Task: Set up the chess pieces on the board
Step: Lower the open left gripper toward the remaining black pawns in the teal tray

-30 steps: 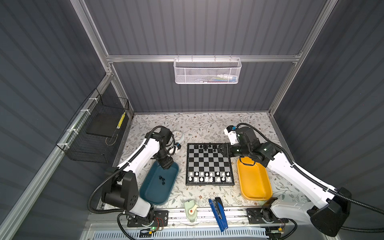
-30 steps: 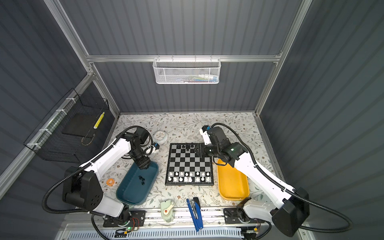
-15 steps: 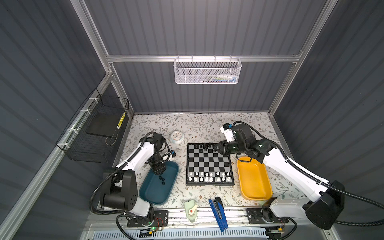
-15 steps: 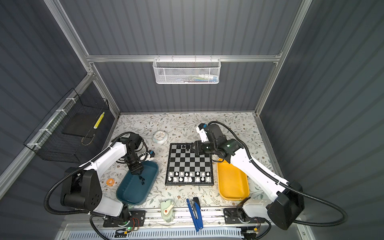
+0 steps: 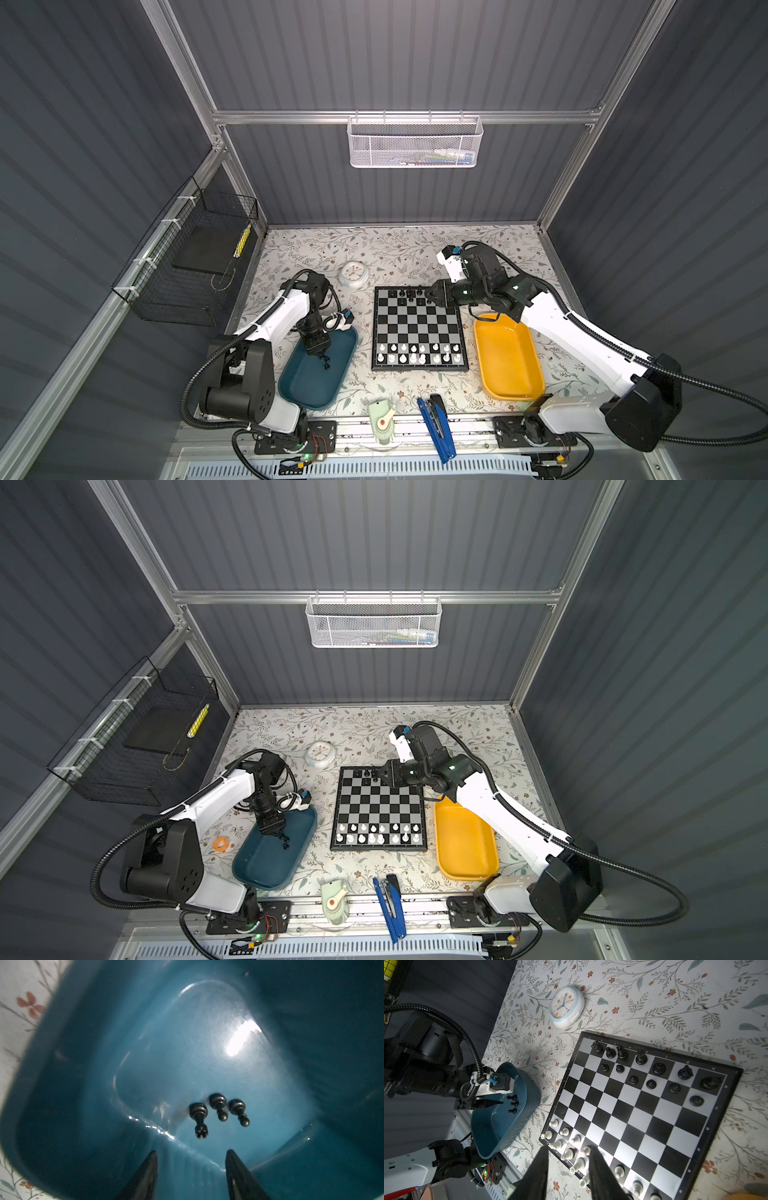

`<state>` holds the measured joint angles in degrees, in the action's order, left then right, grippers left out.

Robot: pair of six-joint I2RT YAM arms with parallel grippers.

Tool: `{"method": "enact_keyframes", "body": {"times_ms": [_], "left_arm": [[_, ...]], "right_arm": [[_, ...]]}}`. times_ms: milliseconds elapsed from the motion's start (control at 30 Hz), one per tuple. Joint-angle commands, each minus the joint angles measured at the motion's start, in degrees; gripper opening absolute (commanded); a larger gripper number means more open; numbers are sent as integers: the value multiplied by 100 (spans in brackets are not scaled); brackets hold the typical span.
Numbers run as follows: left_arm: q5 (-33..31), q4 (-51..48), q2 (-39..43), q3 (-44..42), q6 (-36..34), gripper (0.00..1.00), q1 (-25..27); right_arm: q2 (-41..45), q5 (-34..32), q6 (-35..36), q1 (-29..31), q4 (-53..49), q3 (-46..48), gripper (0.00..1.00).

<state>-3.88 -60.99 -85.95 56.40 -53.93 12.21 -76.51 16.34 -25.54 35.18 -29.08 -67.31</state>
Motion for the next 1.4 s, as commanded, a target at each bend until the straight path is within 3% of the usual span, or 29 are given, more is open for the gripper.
{"method": "enact_keyframes", "body": {"times_ms": [0,833,1367], "left_arm": [[19,-63,81,-124,-749,54,-17],[206,255,-107,-373,-636,47,-14],[91,635,-141,-631,-671,34,-17]], "right_arm": [[-48,55,-48,-20,100,-53,35],[-105,9,-100,-13,248,99,35],[-156,-13,-110,-19,272,113,35]]}}
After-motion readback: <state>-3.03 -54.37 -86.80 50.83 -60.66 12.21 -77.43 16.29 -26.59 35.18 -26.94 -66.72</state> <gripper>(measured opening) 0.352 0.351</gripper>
